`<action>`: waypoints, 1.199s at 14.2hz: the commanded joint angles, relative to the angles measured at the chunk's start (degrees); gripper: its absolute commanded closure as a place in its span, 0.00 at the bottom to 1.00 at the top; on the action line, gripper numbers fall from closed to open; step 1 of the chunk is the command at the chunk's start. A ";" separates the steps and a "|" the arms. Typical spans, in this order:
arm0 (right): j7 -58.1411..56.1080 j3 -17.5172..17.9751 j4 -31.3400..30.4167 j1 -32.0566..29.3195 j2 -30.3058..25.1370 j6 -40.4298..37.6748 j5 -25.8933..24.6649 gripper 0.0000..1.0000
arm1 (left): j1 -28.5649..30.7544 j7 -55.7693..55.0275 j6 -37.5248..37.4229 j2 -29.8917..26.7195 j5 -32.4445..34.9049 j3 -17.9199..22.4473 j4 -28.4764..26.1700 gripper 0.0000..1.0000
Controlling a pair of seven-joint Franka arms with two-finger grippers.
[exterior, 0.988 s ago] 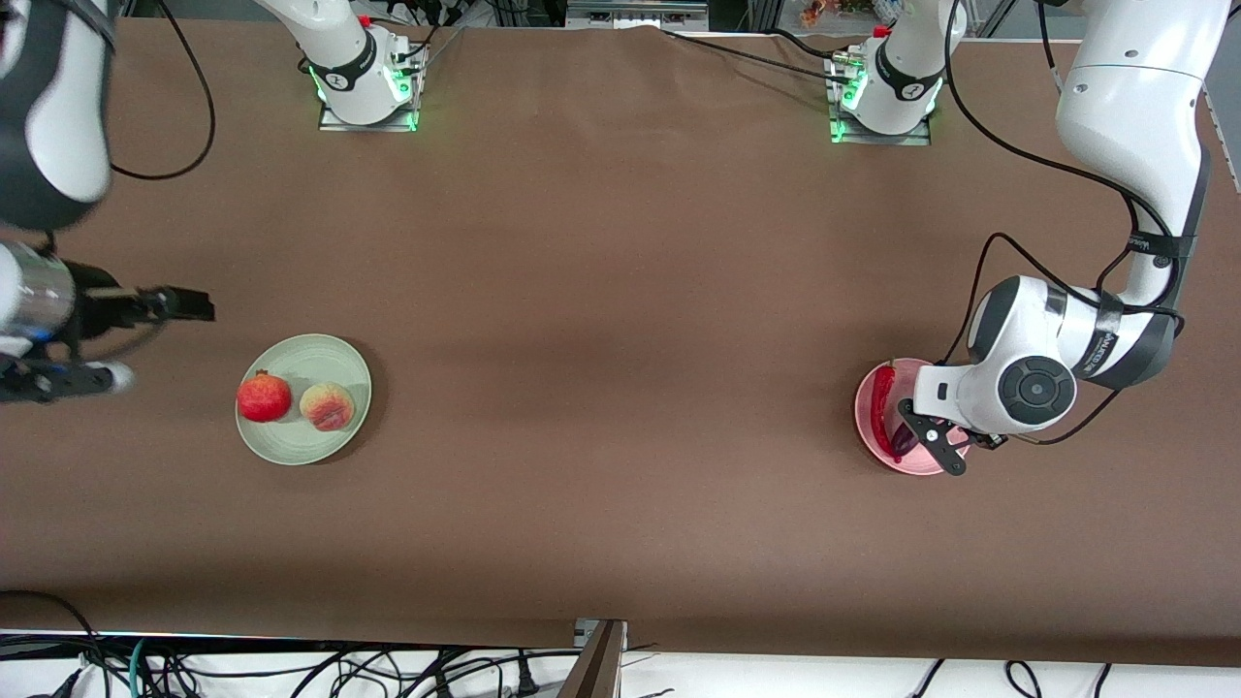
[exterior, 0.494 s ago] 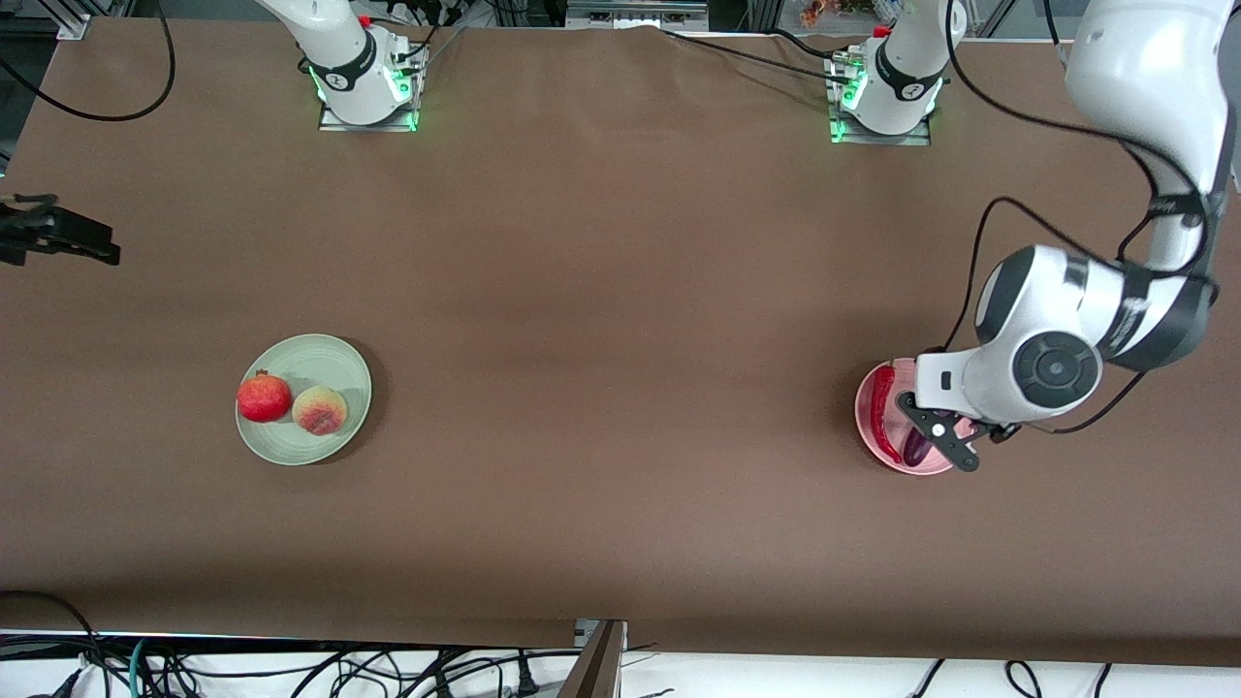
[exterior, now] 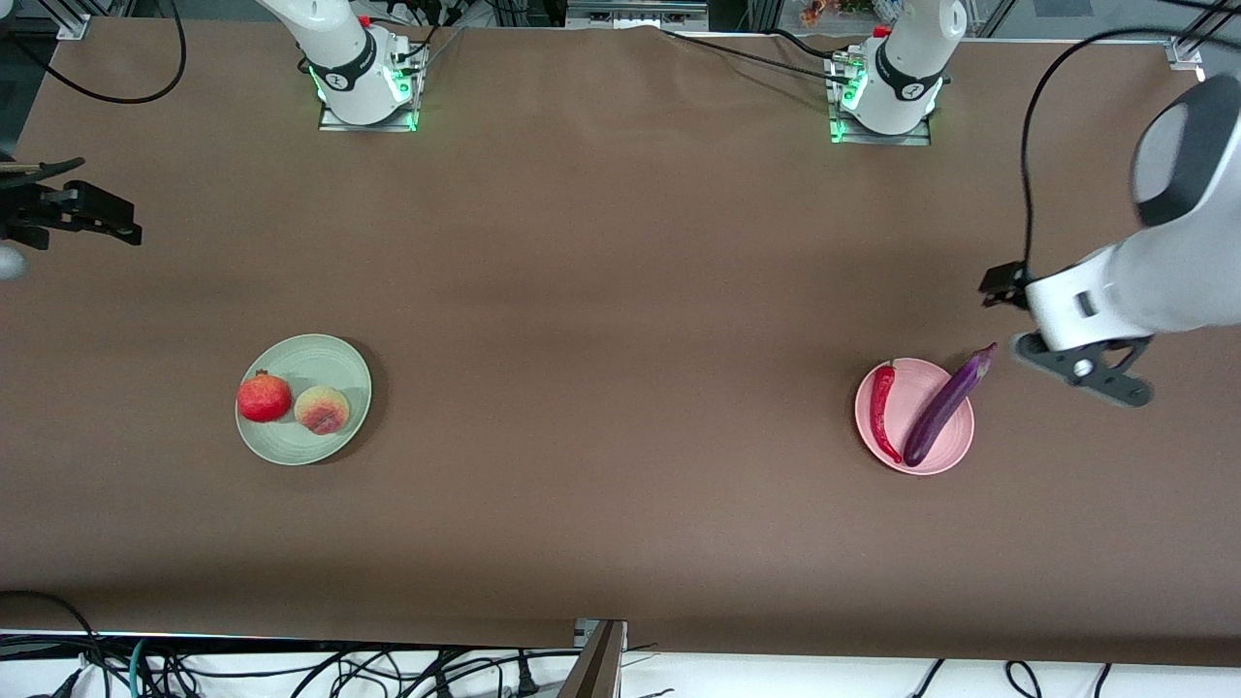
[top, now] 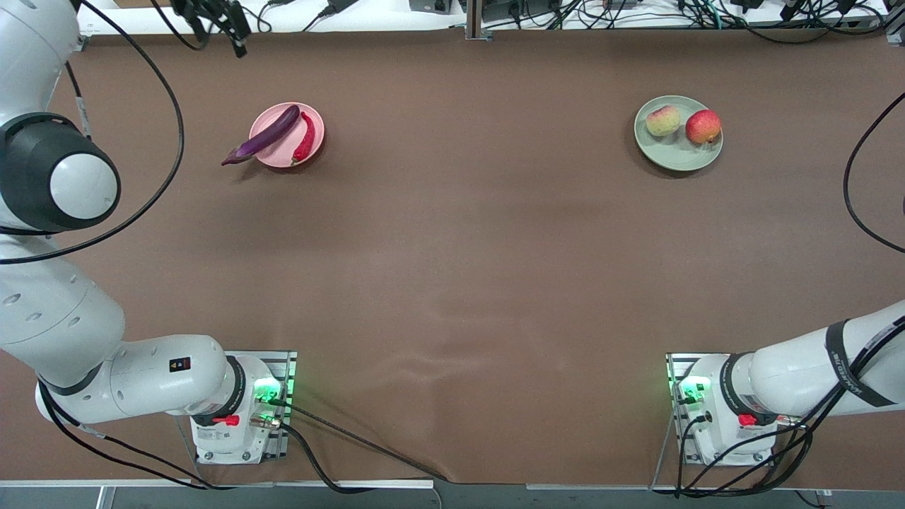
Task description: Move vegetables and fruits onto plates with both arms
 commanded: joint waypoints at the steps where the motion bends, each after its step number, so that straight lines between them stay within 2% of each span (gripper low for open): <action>1: 0.28 1.40 -4.52 -1.50 -3.40 1.42 -1.00 0.00 | 0.42 -8.41 -1.42 -6.86 -2.38 2.29 -3.19 0.00; 2: 0.28 1.23 -4.17 -1.50 -3.05 1.50 -1.00 0.00 | 0.42 -16.73 0.15 -11.07 -4.65 4.21 -8.00 0.00; 3: 0.36 1.05 -4.08 -1.41 -2.78 1.50 -1.00 0.00 | 0.42 -24.21 5.91 -17.29 -6.94 6.15 -15.62 0.00; 4: 0.45 1.05 -3.55 -1.41 -2.43 1.50 -1.00 0.00 | -0.53 -26.64 13.71 -24.32 -8.79 7.47 -24.75 0.00; 5: 0.37 1.05 -3.29 -1.41 -2.25 1.50 -1.00 0.00 | -4.46 -26.49 19.53 -28.56 -9.68 11.49 -29.27 0.00; 6: 0.45 1.05 -3.28 -1.41 -2.08 1.50 -1.00 0.00 | -10.24 -26.48 19.76 -29.65 -9.95 16.84 -30.10 0.00; 7: 0.37 1.05 -3.11 -1.41 -1.99 1.50 -1.00 0.00 | -12.91 -26.14 18.81 -29.66 -10.04 19.41 -29.76 0.00; 10: 0.19 0.96 -3.11 -1.50 -1.99 1.50 -1.00 0.00 | -12.76 -15.09 17.04 -29.40 -9.77 19.96 -29.50 0.00; 12: 0.19 0.96 -3.11 -1.41 -1.99 1.50 -1.00 0.00 | -12.41 -14.79 16.69 -28.87 -9.60 19.88 -29.06 0.00; 14: 0.28 1.05 -3.11 -1.32 -1.99 1.50 -1.00 0.00 | -12.41 -14.71 12.41 -25.46 -9.95 19.97 -24.43 0.00; 16: 0.28 0.96 -3.11 -1.41 -1.99 1.50 -1.00 0.00 | -12.06 -14.36 7.39 -19.14 -10.04 19.97 -15.73 0.00; 17: 0.28 1.05 -3.11 -1.41 -1.99 1.50 -1.00 0.00 | -12.06 -14.09 7.46 -19.03 -10.04 19.97 -15.61 0.00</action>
